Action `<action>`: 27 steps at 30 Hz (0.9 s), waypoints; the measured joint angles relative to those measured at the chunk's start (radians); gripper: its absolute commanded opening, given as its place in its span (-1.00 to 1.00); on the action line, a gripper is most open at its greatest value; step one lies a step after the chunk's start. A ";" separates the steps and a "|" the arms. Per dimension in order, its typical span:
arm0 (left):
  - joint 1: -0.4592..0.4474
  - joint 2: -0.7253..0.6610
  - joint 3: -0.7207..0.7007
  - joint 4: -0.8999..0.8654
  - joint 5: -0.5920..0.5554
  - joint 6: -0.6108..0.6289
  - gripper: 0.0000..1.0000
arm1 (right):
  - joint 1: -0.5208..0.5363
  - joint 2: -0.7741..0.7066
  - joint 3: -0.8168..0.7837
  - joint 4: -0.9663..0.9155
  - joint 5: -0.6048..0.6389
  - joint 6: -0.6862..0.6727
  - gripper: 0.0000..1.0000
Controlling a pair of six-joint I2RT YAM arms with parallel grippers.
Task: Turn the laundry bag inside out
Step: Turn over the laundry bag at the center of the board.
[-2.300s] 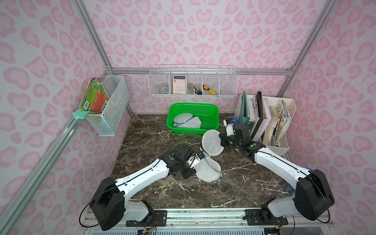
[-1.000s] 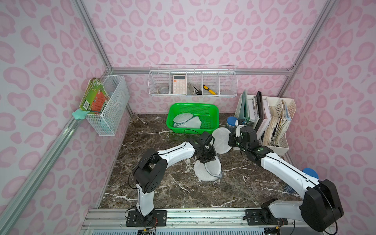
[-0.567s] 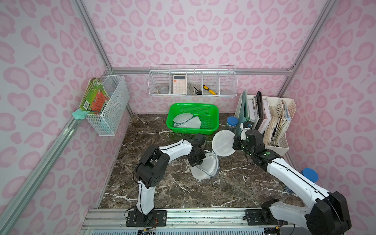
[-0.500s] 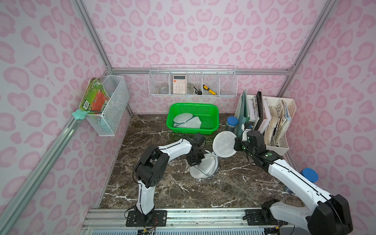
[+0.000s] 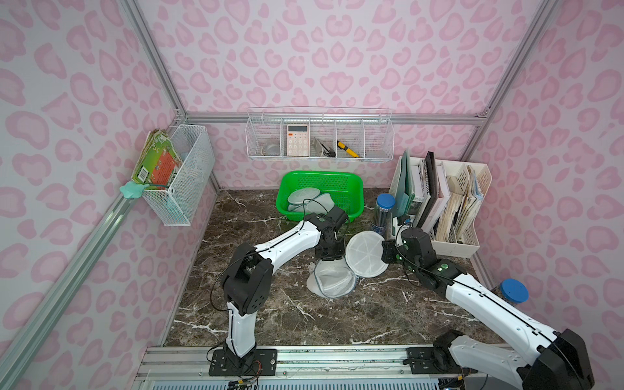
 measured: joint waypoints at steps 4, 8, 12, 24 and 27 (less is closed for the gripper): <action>-0.024 -0.060 -0.066 0.004 0.030 -0.004 -0.38 | 0.003 0.007 0.000 -0.003 0.030 0.021 -1.00; -0.051 -0.129 -0.153 0.031 0.055 -0.012 -0.36 | 0.004 0.008 -0.008 0.003 0.039 0.041 -1.00; -0.081 -0.135 -0.196 0.059 0.108 -0.025 -0.57 | 0.004 0.013 -0.008 0.004 0.042 0.042 -1.00; -0.093 0.080 -0.132 0.113 0.131 -0.117 -0.90 | 0.004 -0.034 -0.007 0.007 0.040 0.044 -1.00; -0.082 0.112 -0.133 0.121 0.125 -0.137 -0.97 | 0.004 -0.052 -0.005 -0.008 0.039 0.046 -1.00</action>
